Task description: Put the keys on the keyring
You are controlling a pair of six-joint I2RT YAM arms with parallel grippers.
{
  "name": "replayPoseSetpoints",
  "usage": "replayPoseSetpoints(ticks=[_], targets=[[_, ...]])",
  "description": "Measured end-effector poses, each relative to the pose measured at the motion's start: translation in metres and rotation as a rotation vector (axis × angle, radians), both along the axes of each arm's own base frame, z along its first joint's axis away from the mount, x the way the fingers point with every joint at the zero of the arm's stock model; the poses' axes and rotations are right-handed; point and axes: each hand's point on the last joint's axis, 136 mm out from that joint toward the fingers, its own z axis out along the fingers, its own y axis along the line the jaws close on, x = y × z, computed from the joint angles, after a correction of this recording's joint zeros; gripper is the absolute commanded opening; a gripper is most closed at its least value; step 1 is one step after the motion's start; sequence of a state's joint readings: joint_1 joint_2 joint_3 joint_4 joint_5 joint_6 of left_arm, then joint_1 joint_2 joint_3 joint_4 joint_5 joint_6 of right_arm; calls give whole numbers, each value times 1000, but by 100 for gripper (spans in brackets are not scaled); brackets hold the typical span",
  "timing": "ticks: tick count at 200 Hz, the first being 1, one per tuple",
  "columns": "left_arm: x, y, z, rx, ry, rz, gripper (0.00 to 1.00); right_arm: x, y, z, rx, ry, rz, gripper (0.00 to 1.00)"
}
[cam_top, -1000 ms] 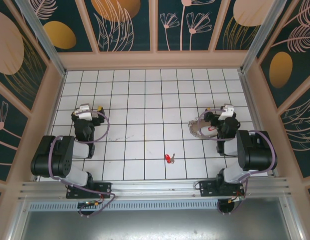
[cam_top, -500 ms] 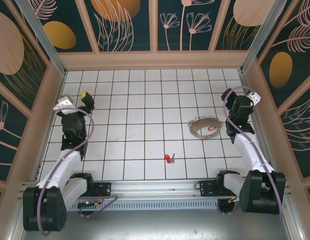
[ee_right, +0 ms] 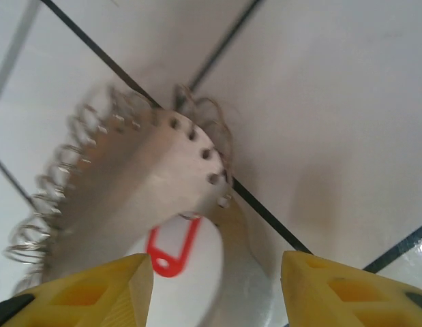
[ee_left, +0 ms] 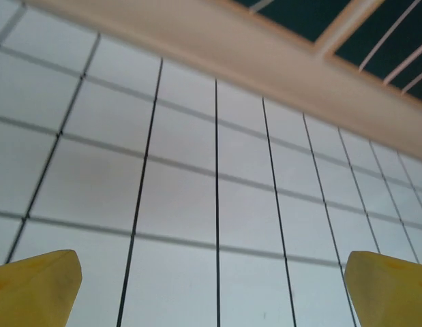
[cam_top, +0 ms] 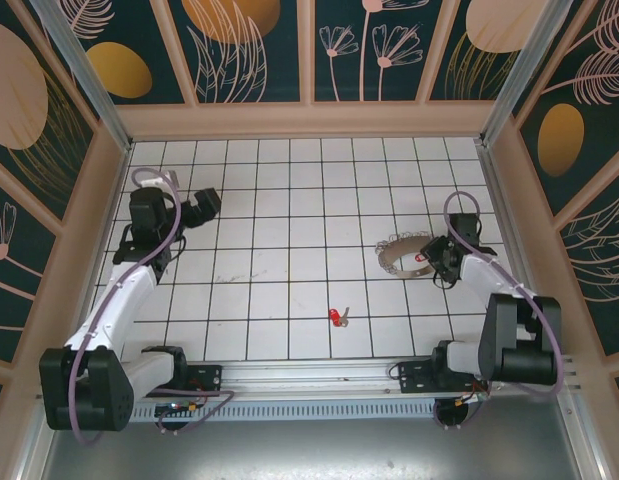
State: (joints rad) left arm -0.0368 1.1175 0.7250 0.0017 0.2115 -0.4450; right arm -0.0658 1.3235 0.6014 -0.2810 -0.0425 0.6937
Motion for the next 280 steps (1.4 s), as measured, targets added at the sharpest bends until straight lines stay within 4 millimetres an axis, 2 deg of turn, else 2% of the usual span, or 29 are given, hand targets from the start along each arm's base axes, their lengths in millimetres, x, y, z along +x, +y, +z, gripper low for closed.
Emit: replayPoseSetpoints(ticks=[11, 22, 53, 62, 84, 111, 157, 196, 239, 280], targets=[[-5, -3, -10, -6, 30, -20, 99, -5, 2, -9, 10, 43, 3, 53], [-6, -5, -12, -7, 35, -31, 99, -7, 2, -14, 9, 75, 4, 53], [-6, -7, -11, -10, 30, -43, 99, 2, 4, -13, -8, 93, 20, 53], [-6, -7, -11, -10, 30, -44, 99, 5, 4, -13, -26, 107, 26, 49], [-6, -8, -11, -14, 31, -50, 99, 14, 6, -15, -79, 133, 49, 48], [-7, -9, -12, -14, 35, -50, 99, 15, 7, -19, -161, 184, 82, 47], [-10, -8, -20, -13, 52, -49, 99, 16, 5, -20, -247, 218, 130, 33], [-10, -8, -20, -14, 53, -49, 99, 18, 8, -18, -252, 203, 194, 27], [-11, -8, -24, -14, 60, -50, 99, 23, 33, -5, -223, 128, 331, 26], [-13, -11, -28, -26, 64, -64, 99, 35, 82, 24, -184, -30, 515, 24]])
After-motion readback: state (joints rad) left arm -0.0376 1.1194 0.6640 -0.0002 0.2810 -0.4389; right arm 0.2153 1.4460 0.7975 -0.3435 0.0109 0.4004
